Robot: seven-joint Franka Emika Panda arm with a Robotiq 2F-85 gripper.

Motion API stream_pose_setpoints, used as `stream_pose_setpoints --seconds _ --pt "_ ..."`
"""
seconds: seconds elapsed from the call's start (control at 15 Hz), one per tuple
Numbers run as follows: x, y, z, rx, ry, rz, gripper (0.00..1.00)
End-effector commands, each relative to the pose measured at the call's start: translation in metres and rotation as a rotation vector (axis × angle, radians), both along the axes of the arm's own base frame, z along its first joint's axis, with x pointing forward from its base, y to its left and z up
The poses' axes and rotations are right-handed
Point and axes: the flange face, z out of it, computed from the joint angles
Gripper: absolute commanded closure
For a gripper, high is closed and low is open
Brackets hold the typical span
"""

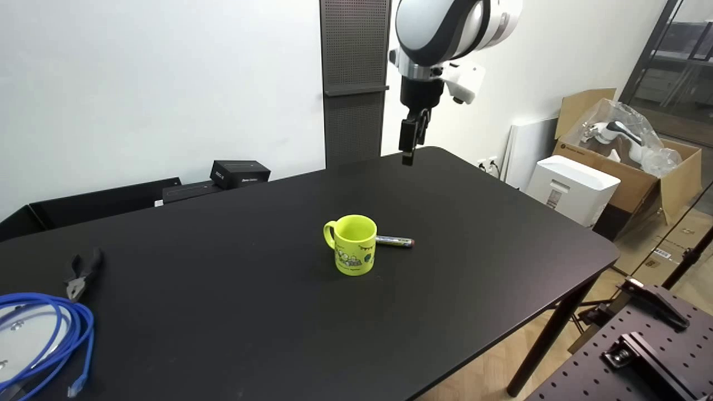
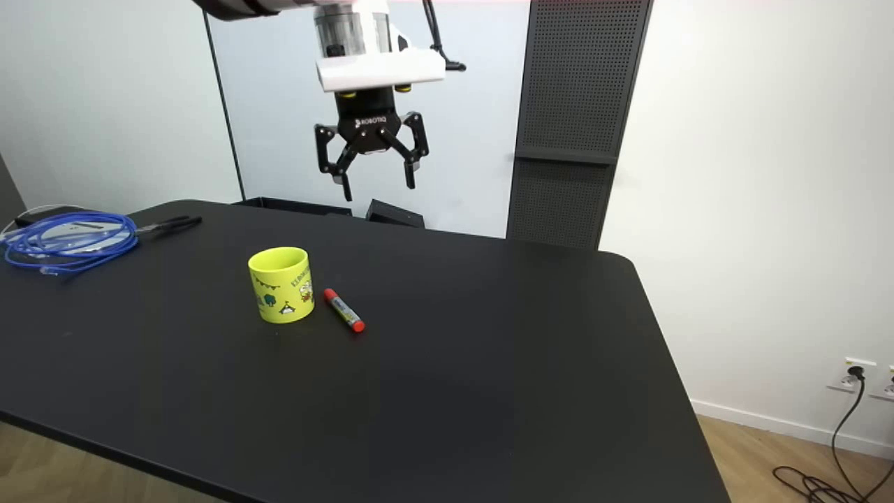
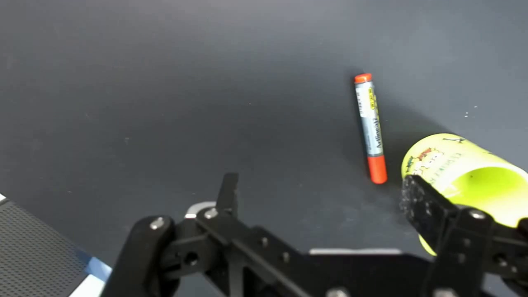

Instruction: Put the pen in the yellow cup

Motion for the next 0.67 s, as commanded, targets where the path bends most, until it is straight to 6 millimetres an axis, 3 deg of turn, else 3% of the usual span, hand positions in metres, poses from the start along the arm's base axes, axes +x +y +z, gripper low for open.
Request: stream_pose_setpoints --seconds 0.0,0.13,0.2,0.4,0.6 --pt "0.011 0.031 -0.023 0.037 0.047 0.127 0.0" --pt "0.008 0.045 -0.035 0.03 0.076 0.166 0.0" --pt "0.002 0.038 -0.032 0.032 0.063 0.133 0.0" --pt "0.001 0.048 -0.042 0.034 0.08 0.156 0.0" --pt "-0.001 0.042 -0.045 0.002 0.048 0.144 0.0"
